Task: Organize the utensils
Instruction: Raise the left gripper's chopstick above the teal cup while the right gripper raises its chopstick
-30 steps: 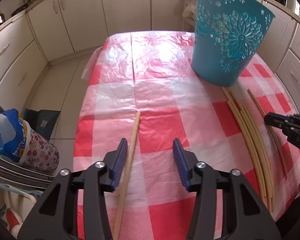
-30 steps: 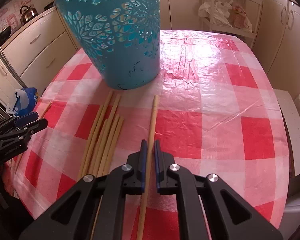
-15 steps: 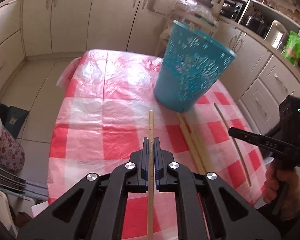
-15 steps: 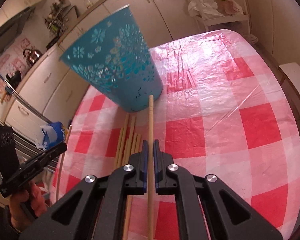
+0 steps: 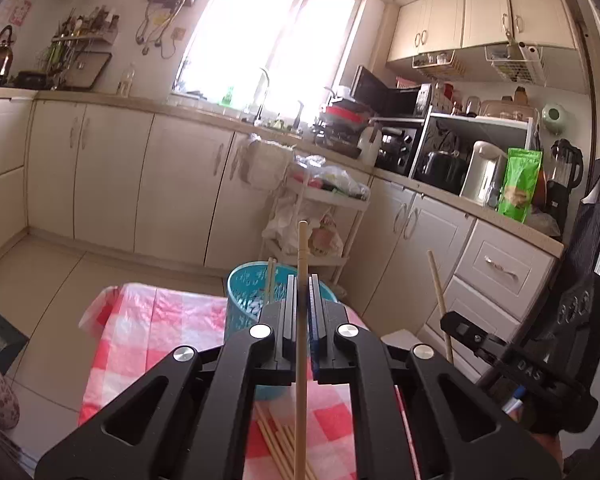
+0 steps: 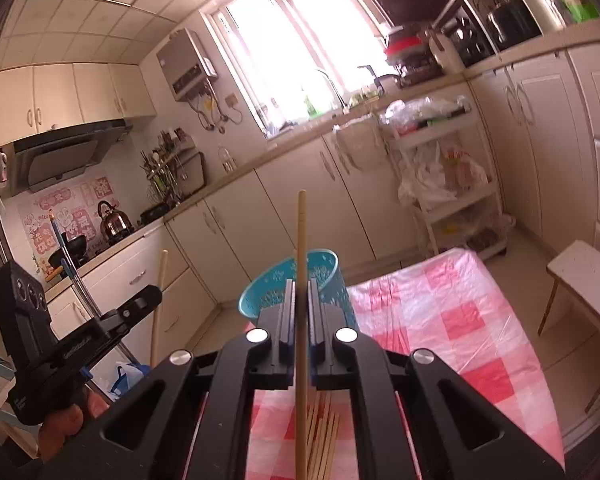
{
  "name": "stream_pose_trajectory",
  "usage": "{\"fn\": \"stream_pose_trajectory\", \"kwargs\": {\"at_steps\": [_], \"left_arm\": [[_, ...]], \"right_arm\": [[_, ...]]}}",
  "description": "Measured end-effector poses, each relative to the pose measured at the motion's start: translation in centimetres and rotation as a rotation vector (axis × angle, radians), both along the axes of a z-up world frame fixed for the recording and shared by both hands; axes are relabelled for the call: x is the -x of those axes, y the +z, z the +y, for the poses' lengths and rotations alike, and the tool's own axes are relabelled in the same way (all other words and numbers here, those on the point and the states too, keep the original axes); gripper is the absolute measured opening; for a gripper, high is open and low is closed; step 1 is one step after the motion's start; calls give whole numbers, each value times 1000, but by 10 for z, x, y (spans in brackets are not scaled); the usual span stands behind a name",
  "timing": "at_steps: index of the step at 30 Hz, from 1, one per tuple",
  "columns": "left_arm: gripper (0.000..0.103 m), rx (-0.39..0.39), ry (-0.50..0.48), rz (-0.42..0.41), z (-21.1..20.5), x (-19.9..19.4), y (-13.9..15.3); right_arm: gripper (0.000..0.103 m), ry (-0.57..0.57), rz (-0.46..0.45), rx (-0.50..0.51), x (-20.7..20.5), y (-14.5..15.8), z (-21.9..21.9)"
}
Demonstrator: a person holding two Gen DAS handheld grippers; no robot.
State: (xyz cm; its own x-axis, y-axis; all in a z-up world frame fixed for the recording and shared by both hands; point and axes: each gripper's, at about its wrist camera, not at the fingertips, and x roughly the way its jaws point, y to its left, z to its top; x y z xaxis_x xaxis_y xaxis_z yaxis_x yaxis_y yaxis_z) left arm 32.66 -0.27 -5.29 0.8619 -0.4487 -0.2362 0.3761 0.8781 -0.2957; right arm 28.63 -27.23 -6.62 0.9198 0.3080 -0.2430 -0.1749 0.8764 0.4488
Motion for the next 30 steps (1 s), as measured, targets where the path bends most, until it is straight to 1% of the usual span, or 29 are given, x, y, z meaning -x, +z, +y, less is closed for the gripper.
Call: {"fn": "stream_pose_trajectory", "kwargs": {"at_steps": [3, 7, 13, 19, 23, 30], "left_arm": [[5, 3, 13, -54, -11, -11, 14], [5, 8, 32, -75, -24, -30, 24], [5, -8, 43, -98, -41, -46, 21], [5, -14, 62, -126, -43, -63, 21], [5, 6, 86, -135, -39, -78, 20], [5, 35, 110, -124, -33, -104, 11]], "right_arm": [[6, -21, -83, 30, 13, 16, 3], [6, -28, -125, 60, 18, 24, 6], [6, -41, -128, 58, 17, 24, -2], [6, -39, -124, 51, 11, 19, -5], [6, -38, -135, 60, 10, 18, -2], [6, -27, -133, 64, 7, 15, 2]]}}
